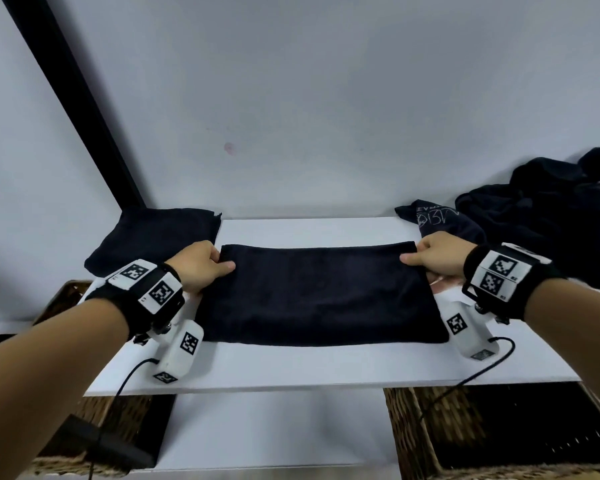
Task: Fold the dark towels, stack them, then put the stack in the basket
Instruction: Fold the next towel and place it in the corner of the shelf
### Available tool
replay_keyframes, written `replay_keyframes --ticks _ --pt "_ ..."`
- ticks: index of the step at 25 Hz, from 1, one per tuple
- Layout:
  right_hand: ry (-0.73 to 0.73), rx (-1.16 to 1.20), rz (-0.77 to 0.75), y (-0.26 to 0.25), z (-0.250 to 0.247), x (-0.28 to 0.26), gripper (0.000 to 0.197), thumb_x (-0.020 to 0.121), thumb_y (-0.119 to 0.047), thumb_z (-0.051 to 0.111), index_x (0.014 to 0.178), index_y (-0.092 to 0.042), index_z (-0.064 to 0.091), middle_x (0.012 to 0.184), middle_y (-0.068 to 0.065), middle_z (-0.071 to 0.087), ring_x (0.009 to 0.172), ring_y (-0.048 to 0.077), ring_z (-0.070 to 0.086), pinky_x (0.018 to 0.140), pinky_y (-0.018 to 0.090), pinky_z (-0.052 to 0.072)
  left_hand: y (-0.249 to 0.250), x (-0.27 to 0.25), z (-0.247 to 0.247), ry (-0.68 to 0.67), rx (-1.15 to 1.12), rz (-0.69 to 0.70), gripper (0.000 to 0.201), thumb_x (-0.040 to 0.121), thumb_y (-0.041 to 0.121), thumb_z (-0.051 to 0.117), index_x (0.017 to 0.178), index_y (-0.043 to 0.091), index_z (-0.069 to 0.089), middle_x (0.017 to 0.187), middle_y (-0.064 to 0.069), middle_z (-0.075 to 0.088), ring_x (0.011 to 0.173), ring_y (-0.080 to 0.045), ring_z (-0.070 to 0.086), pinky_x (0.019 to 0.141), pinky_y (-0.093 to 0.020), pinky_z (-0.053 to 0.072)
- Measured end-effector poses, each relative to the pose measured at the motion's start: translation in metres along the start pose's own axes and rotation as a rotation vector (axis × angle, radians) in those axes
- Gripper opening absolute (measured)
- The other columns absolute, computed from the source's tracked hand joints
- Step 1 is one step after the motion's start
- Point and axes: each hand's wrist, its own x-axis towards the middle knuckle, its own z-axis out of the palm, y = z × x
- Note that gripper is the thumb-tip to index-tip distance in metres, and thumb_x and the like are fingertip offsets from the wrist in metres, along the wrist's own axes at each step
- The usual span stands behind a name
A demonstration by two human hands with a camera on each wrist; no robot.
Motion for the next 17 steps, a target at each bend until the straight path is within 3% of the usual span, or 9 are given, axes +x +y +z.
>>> replay_keyframes --ticks 2,4,6,8,10,12,14,16,17 --pt "0.056 0.024 -0.053 0.003 0.001 -0.003 0.034 0.087 -0.013 0.070 0.065 -0.012 0.043 0.065 0.014 0.053 0.058 0.025 0.055 0.066 0.047 0.059 0.000 -0.011 -0.006 -0.028 -0.238 -0.009 0.022 0.090 0.016 0.066 0.104 0.011 0.049 0.071 -0.008 0.052 0.056 -0.018 0.049 0.050 -0.028 0.046" --pt "0.109 0.043 -0.103 0.004 0.005 -0.006 0.029 0.087 -0.008 0.069 0.068 -0.009 0.048 0.066 0.012 0.053 0.057 0.024 0.057 0.061 0.043 0.060 -0.001 -0.019 -0.011 0.003 -0.308 0.006 0.030 0.089 0.010 0.066 0.110 0.011 0.045 0.070 -0.011 0.054 0.056 -0.019 0.051 0.049 -0.031 0.050" --pt "0.107 0.102 -0.088 0.005 0.008 -0.010 0.015 0.089 -0.010 0.067 0.083 -0.008 0.054 0.070 0.009 0.057 0.056 0.020 0.058 0.050 0.033 0.058 -0.002 -0.026 -0.011 -0.007 -0.194 0.001 0.034 0.088 0.015 0.068 0.111 0.012 0.043 0.071 -0.012 0.058 0.055 -0.021 0.054 0.051 -0.034 0.053" --pt "0.115 0.113 -0.069 0.003 0.006 -0.018 0.025 0.088 -0.014 0.069 0.104 -0.009 0.052 0.079 0.010 0.059 0.059 0.019 0.060 0.052 0.033 0.058 -0.002 -0.032 -0.014 -0.010 0.000 0.013 0.036 0.087 0.025 0.069 0.110 0.013 0.043 0.076 -0.010 0.063 0.059 -0.022 0.061 0.057 -0.036 0.055" --pt "0.094 0.020 -0.045 0.006 0.001 -0.036 0.039 0.084 -0.018 0.074 0.112 -0.012 0.047 0.086 0.014 0.061 0.062 0.021 0.063 0.055 0.037 0.059 0.000 -0.045 -0.017 0.048 0.246 0.140 0.036 0.087 0.031 0.069 0.111 0.015 0.048 0.082 0.000 0.061 0.072 -0.017 0.060 0.066 -0.031 0.050" --pt "-0.009 -0.070 0.003 0.013 0.000 -0.063 0.040 0.081 -0.022 0.077 0.108 -0.015 0.048 0.088 0.015 0.064 0.065 0.022 0.066 0.053 0.034 0.057 0.003 -0.069 -0.017 0.103 0.372 0.347 0.033 0.087 0.031 0.068 0.114 0.018 0.055 0.093 0.007 0.057 0.086 -0.013 0.057 0.077 -0.027 0.045" --pt "-0.098 -0.146 0.047 0.021 0.006 -0.087 0.039 0.077 -0.027 0.080 0.101 -0.017 0.050 0.086 0.013 0.066 0.067 0.021 0.067 0.051 0.030 0.055 -0.001 -0.096 -0.009 0.032 0.416 0.480 0.041 0.091 0.036 0.060 0.130 0.024 0.053 0.125 0.007 0.056 0.115 -0.013 0.054 0.098 -0.023 0.040" --pt "-0.063 -0.217 0.046 0.030 0.013 -0.098 0.039 0.074 -0.030 0.082 0.096 -0.015 0.054 0.081 0.012 0.068 0.064 0.020 0.067 0.048 0.027 0.053 -0.012 -0.120 0.006 -0.147 0.543 0.474 0.065 0.092 0.060 0.035 0.150 0.030 0.026 0.157 0.006 0.026 0.143 -0.013 0.029 0.113 -0.019 0.021" --pt "-0.024 -0.228 0.043 0.034 0.014 -0.099 0.038 0.073 -0.031 0.083 0.093 -0.013 0.057 0.077 0.012 0.068 0.060 0.019 0.066 0.047 0.026 0.052 -0.020 -0.129 0.014 -0.221 0.606 0.460 0.081 0.084 0.072 0.017 0.153 0.032 0.009 0.161 0.005 0.006 0.149 -0.014 0.011 0.115 -0.020 0.011"
